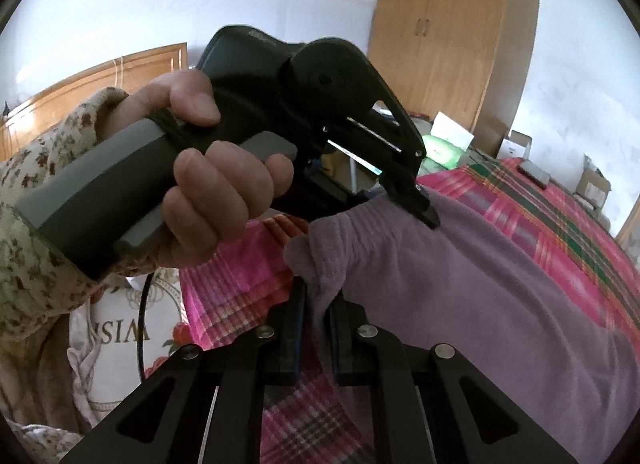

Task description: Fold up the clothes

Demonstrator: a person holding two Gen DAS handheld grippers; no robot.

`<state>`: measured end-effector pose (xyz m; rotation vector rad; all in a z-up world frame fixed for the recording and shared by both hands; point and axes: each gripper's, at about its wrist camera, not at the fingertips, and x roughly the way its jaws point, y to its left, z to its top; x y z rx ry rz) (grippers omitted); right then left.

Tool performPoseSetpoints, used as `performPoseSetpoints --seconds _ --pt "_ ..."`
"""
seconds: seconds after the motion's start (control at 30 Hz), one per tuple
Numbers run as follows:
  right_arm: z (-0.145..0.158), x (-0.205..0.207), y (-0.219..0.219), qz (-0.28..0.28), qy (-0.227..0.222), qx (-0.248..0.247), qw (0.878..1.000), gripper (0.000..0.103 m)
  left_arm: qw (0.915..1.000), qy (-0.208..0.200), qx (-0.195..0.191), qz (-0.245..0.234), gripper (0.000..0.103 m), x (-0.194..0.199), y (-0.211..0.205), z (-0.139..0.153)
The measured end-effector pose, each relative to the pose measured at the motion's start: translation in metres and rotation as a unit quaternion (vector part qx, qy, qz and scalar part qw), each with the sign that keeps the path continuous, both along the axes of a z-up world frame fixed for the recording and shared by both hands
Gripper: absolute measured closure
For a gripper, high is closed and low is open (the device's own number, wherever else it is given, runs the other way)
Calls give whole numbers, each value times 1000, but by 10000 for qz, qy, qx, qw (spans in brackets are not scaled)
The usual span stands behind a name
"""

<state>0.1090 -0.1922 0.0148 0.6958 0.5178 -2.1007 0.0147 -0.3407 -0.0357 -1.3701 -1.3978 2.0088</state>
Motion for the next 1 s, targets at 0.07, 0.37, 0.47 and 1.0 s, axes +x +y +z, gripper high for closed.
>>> performPoseSetpoints --seconds 0.07,0.37,0.47,1.0 --pt "4 -1 4 -19 39 -82 10000 93 9999 85 -58 12 90 1 4 9" --pt "25 4 22 -88 300 -464 9984 93 9985 391 -376 -73 90 3 20 50" --pt "37 6 33 -147 423 -684 9967 93 9975 502 -483 -127 90 0 28 66" --pt "61 2 61 -413 175 -1251 9911 89 9952 641 -730 -99 90 0 40 87"
